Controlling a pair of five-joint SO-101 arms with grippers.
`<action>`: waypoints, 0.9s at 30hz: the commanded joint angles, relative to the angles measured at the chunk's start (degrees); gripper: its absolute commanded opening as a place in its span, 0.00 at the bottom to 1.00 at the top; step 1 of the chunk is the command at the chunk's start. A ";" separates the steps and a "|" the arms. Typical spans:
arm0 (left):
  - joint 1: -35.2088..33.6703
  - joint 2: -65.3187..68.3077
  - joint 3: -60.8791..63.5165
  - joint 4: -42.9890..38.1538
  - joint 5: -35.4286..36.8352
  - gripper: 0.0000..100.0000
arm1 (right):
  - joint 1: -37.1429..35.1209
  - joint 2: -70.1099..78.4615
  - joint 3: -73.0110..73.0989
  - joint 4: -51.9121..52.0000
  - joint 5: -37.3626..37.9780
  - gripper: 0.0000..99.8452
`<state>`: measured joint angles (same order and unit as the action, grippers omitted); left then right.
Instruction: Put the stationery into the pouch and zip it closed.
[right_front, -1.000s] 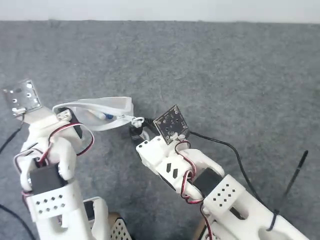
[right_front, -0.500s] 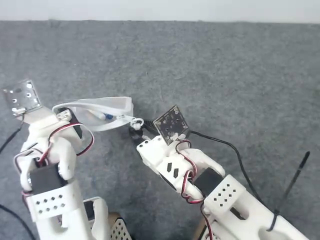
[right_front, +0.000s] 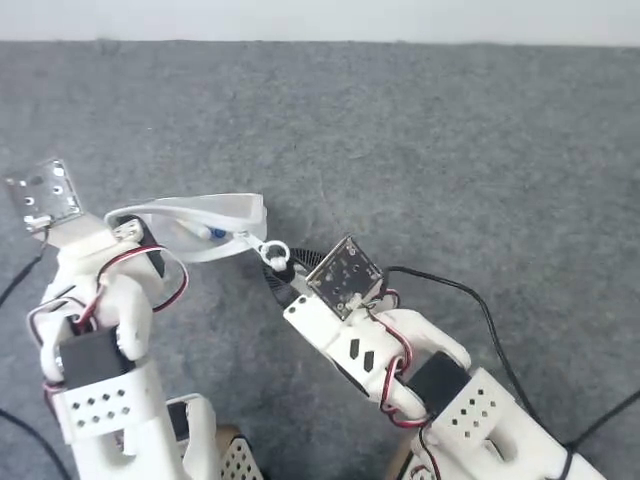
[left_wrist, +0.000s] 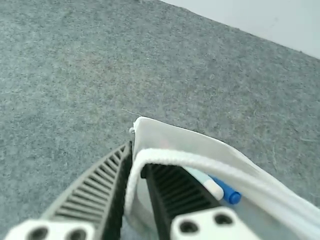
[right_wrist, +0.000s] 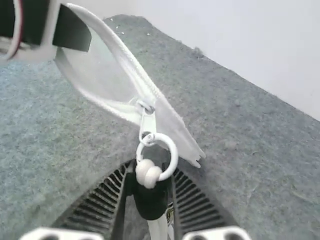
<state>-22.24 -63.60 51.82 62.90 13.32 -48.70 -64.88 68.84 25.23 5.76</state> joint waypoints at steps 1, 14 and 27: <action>-0.18 2.02 -1.10 -0.70 1.14 0.01 | -0.75 -1.98 -1.49 2.68 2.90 0.01; 0.00 2.02 -1.10 -0.62 0.88 0.03 | -4.18 -2.51 0.26 5.32 8.70 0.01; 2.99 1.93 -2.07 1.85 1.14 0.22 | -11.12 -2.51 0.00 10.95 9.76 0.01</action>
<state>-21.36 -62.73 52.00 64.31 13.93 -58.29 -65.32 69.98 34.46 14.64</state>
